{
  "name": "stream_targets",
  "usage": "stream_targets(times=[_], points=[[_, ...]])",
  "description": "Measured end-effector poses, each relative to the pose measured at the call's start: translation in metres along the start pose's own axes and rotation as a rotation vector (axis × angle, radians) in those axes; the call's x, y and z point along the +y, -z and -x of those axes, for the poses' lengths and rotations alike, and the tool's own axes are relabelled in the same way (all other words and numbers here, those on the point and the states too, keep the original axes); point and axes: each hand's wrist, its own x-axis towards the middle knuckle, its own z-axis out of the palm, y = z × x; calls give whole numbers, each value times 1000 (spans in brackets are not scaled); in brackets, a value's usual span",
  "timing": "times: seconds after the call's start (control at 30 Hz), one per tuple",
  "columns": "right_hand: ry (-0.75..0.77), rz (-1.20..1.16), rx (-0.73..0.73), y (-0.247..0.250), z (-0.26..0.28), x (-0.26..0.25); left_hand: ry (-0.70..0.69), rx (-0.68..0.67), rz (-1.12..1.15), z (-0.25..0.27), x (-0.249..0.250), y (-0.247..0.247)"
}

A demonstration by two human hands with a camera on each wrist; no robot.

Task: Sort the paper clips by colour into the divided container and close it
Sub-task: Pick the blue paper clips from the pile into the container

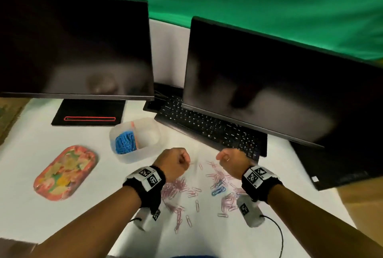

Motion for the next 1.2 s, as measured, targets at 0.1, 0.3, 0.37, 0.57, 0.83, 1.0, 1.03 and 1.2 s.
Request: stream_targets(times=[0.1,0.3,0.37,0.57,0.83,1.0,1.03,1.2], points=[[17,112,14,-9,14,41,-34,-99,-174,-5,12,-42],[-35,164,32,-34,42,103,-79,-187,-375,-8,27,-110],[11,150,43,-45,55,115,-110,-191,-470,-8,26,-123],[114,115,104,-65,73,137,-167,-182,-651,-6,24,-134],[204,49,112,-67,66,143,-124,-175,-623,-9,28,-133],[209,-68,87,-66,65,147,-61,-145,-372,-8,21,-124],[212,-108,89,-65,66,147,-42,-131,-290,-8,19,-121],[41,-520,169,-53,68,154,66,-103,74,-14,14,-107]])
